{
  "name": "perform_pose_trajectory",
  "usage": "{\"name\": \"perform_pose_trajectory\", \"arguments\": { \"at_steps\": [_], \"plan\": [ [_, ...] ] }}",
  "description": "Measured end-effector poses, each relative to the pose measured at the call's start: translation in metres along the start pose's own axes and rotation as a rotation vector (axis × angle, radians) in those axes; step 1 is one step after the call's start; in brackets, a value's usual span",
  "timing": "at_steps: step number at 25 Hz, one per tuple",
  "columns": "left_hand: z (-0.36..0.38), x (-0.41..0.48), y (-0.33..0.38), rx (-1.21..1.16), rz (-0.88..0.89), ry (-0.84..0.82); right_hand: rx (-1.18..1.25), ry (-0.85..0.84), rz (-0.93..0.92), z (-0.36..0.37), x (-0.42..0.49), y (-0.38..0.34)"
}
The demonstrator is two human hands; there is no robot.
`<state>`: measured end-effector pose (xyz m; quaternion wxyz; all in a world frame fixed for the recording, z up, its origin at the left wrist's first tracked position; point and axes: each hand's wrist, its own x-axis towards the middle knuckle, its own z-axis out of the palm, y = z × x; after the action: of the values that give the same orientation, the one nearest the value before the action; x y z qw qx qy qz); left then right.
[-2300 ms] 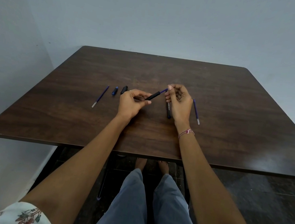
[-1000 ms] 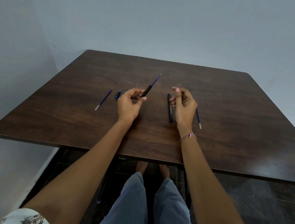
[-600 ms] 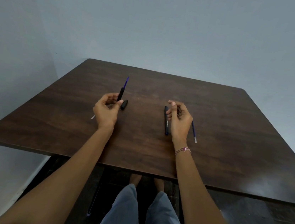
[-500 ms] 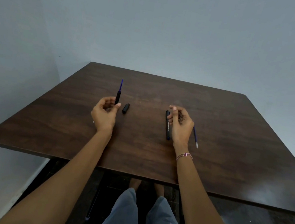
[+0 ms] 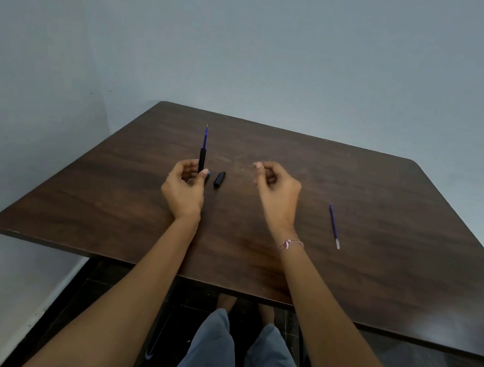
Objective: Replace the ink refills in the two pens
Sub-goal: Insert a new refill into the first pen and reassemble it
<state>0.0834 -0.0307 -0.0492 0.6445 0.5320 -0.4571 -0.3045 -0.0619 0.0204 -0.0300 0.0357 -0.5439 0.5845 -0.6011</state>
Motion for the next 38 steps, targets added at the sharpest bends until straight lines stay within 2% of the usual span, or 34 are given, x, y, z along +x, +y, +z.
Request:
{"name": "perform_pose_trajectory", "arguments": {
  "at_steps": [2,5,11,16,21,24,26,29,32,35,38],
  "plan": [
    [0.000,0.001,0.000,-0.002,-0.018,0.028,-0.048,-0.064,0.072,0.027,0.012,-0.008],
    [0.000,0.003,-0.003,-0.006,-0.028,0.048,-0.180,-0.246,0.143,0.065,0.025,-0.015],
    [0.002,0.006,-0.009,-0.030,-0.032,0.070,-0.536,-0.484,0.031,0.103,0.038,-0.023],
    [0.002,0.007,-0.011,-0.060,-0.023,0.070,-0.694,-0.575,0.004,0.113,0.038,-0.025],
    [0.002,0.007,-0.010,-0.074,-0.034,0.061,-0.688,-0.583,0.086,0.118,0.041,-0.025],
    [0.001,0.004,-0.009,-0.076,-0.007,0.023,-0.603,-0.587,0.209,0.115,0.051,-0.021],
    [0.000,0.004,-0.008,-0.073,0.008,-0.012,-0.458,-0.546,0.288,0.106,0.057,-0.015],
    [0.001,0.002,-0.006,-0.079,0.048,-0.089,-0.220,-0.412,0.354,0.076,0.060,-0.004],
    [0.004,-0.003,-0.006,-0.038,0.117,-0.239,0.032,-0.250,0.432,0.038,0.055,0.008],
    [0.008,-0.004,-0.007,0.051,0.162,-0.444,0.294,-0.112,0.424,0.003,0.041,0.022],
    [0.009,-0.005,-0.009,0.079,0.159,-0.542,0.445,0.034,0.422,-0.027,0.024,0.035]
  ]
}}
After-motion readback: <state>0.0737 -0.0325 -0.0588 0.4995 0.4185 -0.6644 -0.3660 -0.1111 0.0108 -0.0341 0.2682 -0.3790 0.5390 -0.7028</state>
